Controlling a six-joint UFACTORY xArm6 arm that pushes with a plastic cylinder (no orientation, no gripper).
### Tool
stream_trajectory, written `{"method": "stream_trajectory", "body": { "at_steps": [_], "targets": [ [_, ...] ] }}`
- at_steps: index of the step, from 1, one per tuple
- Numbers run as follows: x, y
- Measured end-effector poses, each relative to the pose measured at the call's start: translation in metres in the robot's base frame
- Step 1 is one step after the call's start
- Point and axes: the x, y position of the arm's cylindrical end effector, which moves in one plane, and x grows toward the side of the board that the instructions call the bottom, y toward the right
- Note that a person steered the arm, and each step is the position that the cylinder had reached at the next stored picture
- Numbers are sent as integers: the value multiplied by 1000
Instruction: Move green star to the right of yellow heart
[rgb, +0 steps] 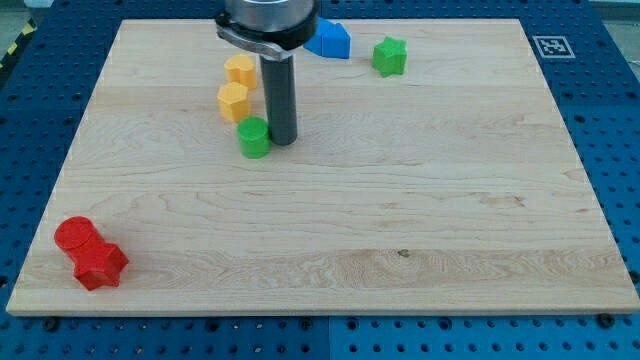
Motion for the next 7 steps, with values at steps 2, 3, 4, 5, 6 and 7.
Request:
{"method": "stream_trajectory", "body": {
  "at_steps": [2,3,4,5,6,7],
  "targets": [
    [0,-13],
    [-2,28],
    [-12,95],
    [-42,142],
    [-96,149],
    [-139,149]
  ]
}}
